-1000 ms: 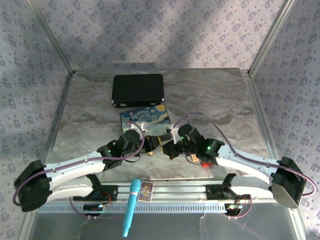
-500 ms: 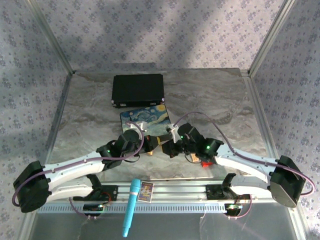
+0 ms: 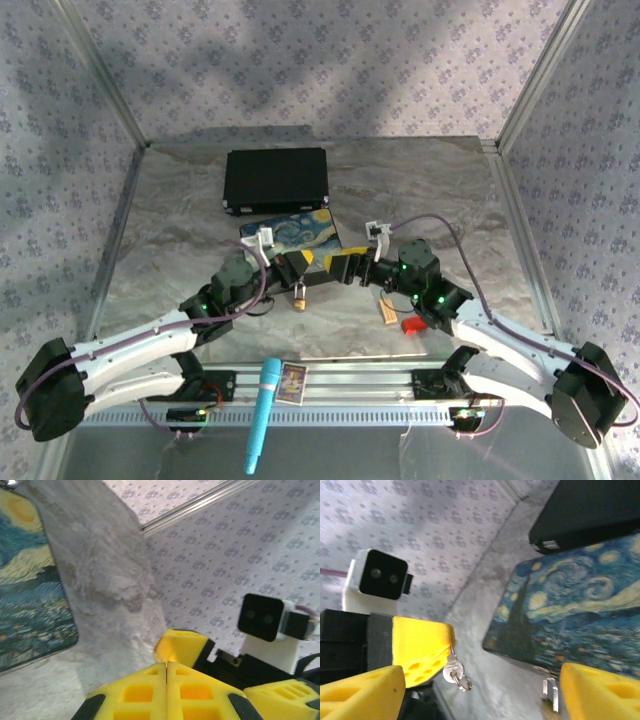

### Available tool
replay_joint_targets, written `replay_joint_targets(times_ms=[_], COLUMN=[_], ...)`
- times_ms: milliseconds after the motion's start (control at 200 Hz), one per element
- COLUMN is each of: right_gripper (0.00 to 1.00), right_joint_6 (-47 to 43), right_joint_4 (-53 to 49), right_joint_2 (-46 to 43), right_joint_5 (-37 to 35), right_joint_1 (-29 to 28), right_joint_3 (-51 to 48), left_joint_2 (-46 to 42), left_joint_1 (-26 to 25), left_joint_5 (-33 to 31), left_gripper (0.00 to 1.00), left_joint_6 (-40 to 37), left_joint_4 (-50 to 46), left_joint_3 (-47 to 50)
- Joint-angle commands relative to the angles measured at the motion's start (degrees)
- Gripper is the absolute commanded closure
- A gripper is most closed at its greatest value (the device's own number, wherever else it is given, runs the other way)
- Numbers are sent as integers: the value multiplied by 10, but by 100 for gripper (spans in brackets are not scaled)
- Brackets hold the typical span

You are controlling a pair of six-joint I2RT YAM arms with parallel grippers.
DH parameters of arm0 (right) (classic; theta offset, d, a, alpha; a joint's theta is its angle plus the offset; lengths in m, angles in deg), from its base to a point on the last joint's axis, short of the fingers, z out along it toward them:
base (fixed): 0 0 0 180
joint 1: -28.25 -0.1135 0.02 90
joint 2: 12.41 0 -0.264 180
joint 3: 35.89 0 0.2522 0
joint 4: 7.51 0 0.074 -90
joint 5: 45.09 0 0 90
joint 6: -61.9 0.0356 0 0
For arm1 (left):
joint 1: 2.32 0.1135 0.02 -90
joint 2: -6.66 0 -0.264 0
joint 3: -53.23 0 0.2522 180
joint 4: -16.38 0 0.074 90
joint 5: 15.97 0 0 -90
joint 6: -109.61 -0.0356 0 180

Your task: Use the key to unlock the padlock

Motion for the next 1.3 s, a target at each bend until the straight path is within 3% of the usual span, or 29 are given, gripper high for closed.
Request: replay_joint_targets(times_ms=[0, 80, 355, 700, 900, 1094, 1214, 1299], right_gripper=[30, 39, 55, 56, 67, 68, 80, 81], right_joint_6=[44, 56, 85, 91, 94, 96, 99, 100], right_joint_4=[128, 148, 188, 192, 205, 224, 234, 233], right_joint_2=[15, 21, 39, 60, 71, 84, 95, 90], right_joint_5=[52, 70, 112, 107, 130, 129, 134, 130], right_joint_1=[3, 3, 6, 7, -7, -17, -21, -21], right_joint_3=[-6, -4, 1, 4, 16, 18, 18, 11], left_joint_2=[-7, -6, -3, -31, -46, -32, -33, -35], left_joint_1=[3, 4, 4, 4, 5, 5, 6, 5], left_joint_5=[12, 19, 19, 13, 16, 22, 18, 15], left_gripper=[100, 100, 100, 100, 100, 100, 100, 100], left_joint_6=[11, 13, 22, 3, -33, -18, -21, -22], left_joint_4=[92, 106, 129, 95, 54, 74, 69, 64], left_joint_3=[4, 5, 12, 10, -8, -2, -2, -3])
